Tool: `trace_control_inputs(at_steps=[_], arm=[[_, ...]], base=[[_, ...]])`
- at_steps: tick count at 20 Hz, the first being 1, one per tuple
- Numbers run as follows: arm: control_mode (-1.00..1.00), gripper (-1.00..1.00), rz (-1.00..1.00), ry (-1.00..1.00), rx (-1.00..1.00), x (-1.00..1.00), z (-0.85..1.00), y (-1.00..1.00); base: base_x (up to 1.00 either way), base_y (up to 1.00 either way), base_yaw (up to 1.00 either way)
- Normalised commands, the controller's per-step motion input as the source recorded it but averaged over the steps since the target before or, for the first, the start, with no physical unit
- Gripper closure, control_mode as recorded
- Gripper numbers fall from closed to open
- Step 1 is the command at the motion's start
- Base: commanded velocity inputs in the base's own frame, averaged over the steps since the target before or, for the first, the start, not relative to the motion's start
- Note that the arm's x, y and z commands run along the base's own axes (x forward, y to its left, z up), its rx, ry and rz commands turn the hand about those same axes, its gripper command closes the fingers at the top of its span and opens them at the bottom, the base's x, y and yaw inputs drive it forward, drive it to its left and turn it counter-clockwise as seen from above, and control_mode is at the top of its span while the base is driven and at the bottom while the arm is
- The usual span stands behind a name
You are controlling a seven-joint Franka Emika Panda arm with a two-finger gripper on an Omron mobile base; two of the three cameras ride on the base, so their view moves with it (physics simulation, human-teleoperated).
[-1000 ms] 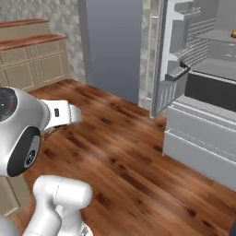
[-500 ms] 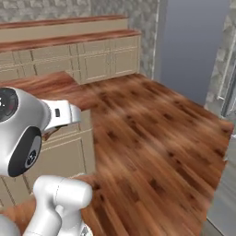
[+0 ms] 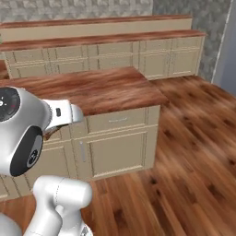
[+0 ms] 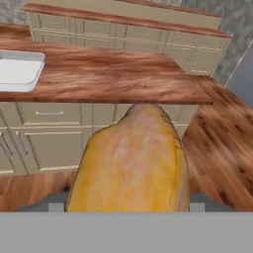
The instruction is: Place one carrot and one chicken drumstick in each tupperware on the nearby counter, to pack two identical lunches.
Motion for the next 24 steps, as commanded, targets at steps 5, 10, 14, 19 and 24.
trace_control_inputs(at_steps=[5,10,14,19,24], arm=[[1.0,1.0,0.0,0.0,0.0,0.0,0.0,0.0],[1.0,1.0,0.0,0.0,0.0,0.0,0.0,0.0],[1.0,1.0,0.0,0.0,0.0,0.0,0.0,0.0],[1.0,1.0,0.0,0.0,0.0,0.0,0.0,0.0],[1.0,1.0,0.0,0.0,0.0,0.0,0.0,0.0]], base=[[-0.1,1.0,0.29],[0.0,1.0,0.23],[0.04,1.0,0.2],[0.29,1.0,0.21],[0.42,0.82,0.24]])
